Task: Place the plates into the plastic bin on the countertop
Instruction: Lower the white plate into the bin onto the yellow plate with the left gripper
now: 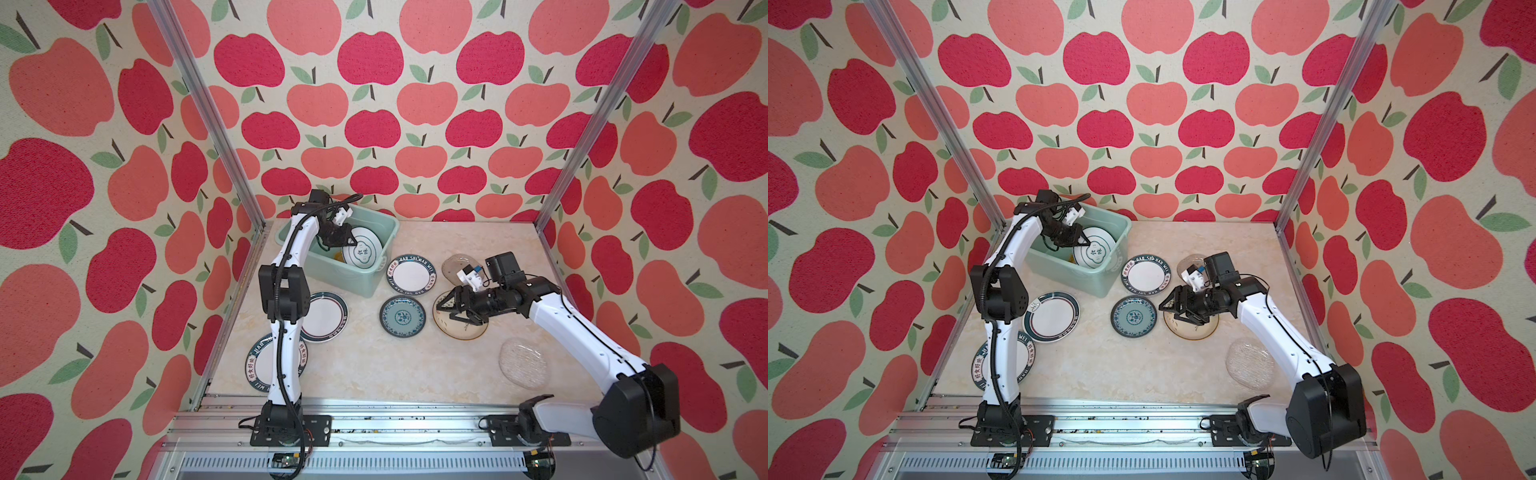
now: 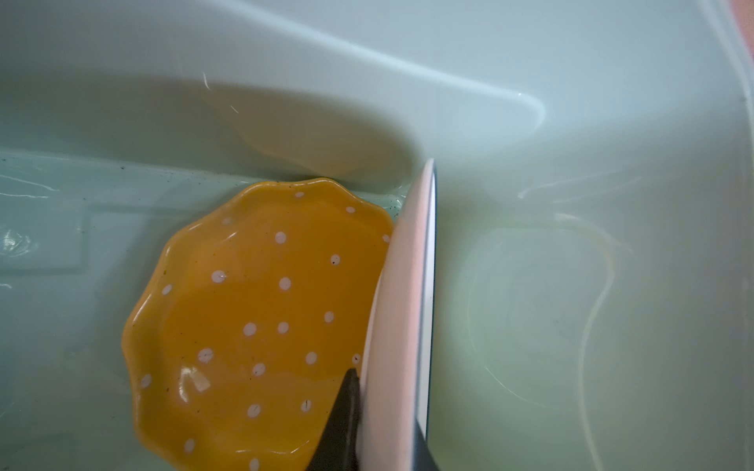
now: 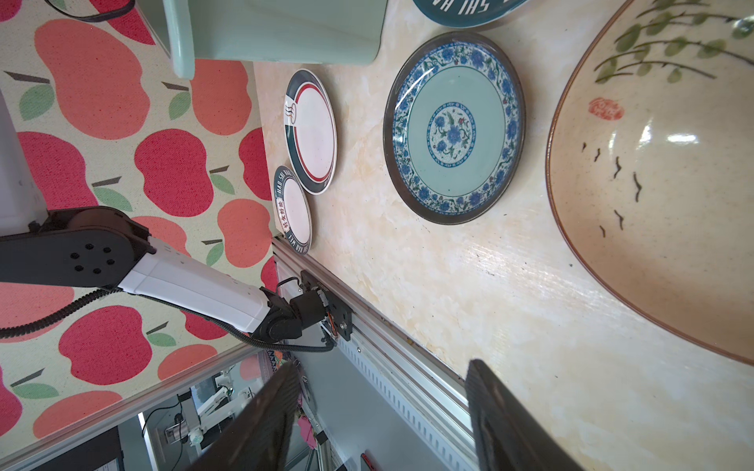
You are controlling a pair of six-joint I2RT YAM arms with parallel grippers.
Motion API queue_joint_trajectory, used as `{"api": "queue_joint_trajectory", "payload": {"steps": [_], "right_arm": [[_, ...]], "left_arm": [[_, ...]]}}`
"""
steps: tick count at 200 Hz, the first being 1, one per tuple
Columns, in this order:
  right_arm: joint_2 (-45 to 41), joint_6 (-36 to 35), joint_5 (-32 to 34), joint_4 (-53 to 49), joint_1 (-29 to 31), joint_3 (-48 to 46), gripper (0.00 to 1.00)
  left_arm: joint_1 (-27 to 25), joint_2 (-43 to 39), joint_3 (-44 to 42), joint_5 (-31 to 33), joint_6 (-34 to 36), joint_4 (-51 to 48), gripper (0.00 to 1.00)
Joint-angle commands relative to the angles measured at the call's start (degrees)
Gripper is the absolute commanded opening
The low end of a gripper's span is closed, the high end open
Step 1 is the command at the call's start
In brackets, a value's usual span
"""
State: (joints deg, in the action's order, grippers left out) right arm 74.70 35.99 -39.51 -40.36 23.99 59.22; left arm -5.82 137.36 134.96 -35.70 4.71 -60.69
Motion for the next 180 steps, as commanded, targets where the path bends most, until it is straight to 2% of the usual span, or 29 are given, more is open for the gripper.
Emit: {"api": "queue_joint_trajectory", "payload": {"steps": [1, 180], "right_arm": [[0.66, -0.31, -0.66, -0.42, 0.44, 0.89, 0.68], [3.51, -1.24, -1.10, -1.40, 0.53, 2.81, 0.68]], "left_arm": [[-0.25, 1.15, 1.93, -0.33, 1.58, -0.49, 0.13], [-0.30, 5.79, 1.23, 3.50, 0.52, 2.34, 0.37]]}}
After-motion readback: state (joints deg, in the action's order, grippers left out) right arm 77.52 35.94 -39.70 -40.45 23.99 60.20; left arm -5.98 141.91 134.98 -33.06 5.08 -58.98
